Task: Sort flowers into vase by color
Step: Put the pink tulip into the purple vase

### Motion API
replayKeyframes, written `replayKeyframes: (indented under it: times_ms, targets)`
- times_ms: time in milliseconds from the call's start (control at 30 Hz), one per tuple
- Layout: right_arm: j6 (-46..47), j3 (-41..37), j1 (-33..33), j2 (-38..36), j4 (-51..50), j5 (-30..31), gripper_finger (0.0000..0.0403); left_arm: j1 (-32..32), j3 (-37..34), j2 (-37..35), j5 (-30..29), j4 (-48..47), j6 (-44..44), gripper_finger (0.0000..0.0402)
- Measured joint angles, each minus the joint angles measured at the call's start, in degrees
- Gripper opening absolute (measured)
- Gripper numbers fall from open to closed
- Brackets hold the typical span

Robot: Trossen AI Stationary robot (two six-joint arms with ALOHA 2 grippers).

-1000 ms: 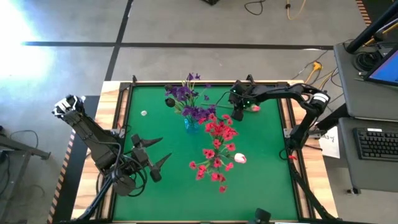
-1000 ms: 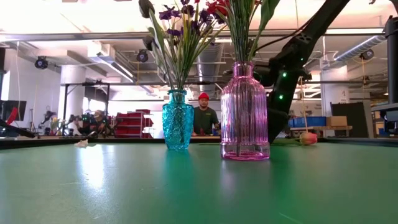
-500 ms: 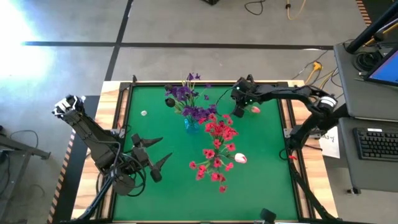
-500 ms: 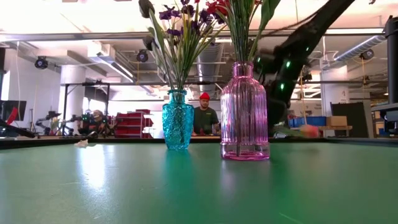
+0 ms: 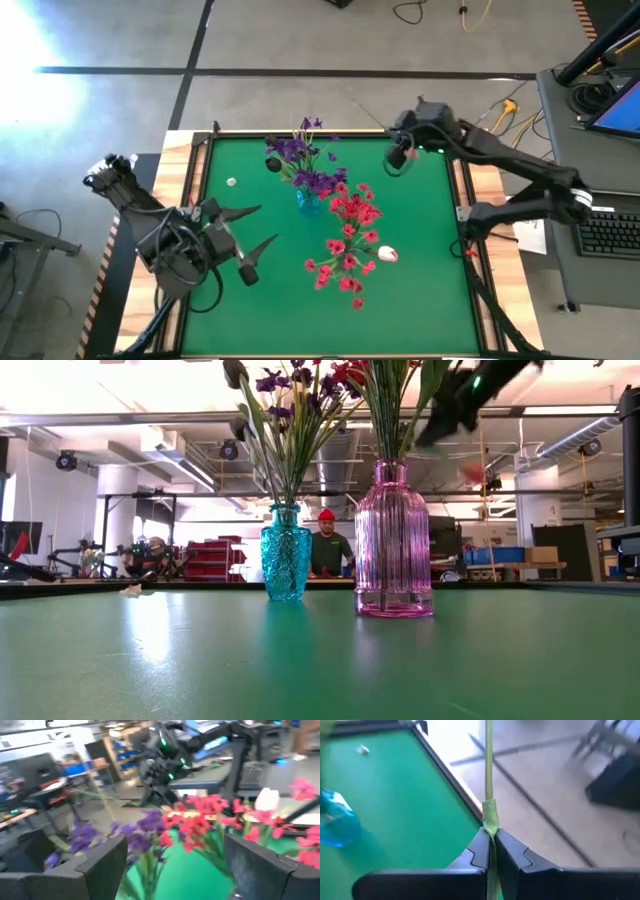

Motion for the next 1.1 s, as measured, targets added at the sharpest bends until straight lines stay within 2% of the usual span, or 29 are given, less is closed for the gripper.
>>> replayKeyframes:
  times_ms: [133,267,433,567,700,867,933,1100]
  targets:
    - [-2.87,3.53,6.40,-4.53,-2.81,3.00,0.0013,3.45,2.80,1.74,10.08,0.02,2.84,0.0307]
    - [-6.18,5.78,15.44,-7.14,-3.55,5.97,0.0013,5.93,3.53,4.55,12.30,0.06,4.37,0.0307]
    - [-14.77,7.72,30.48,-7.45,-3.97,21.78,0.0013,6.97,3.72,8.11,12.31,2.91,8.31,0.0307]
    - [-26.49,8.15,42.22,-7.11,-2.26,29.26,0.0012,6.94,4.65,10.07,12.47,5.81,10.36,0.0307]
    - [-39.88,8.02,51.60,-6.12,-1.63,38.59,0.0012,6.94,6.48,11.10,13.07,6.08,8.28,0.0307]
    - [-52.51,8.02,59.52,-4.07,-1.29,49.09,0.0012,6.88,8.29,11.28,22.29,6.04,3.84,0.0307]
    - [-58.93,8.02,61.47,-3.36,-1.26,50.36,0.0012,6.88,9.02,11.26,24.98,5.84,2.18,0.0307]
    - [-77.45,8.00,65.18,-1.38,0.04,50.75,0.0012,6.88,10.60,11.24,25.28,5.85,-0.22,0.0307]
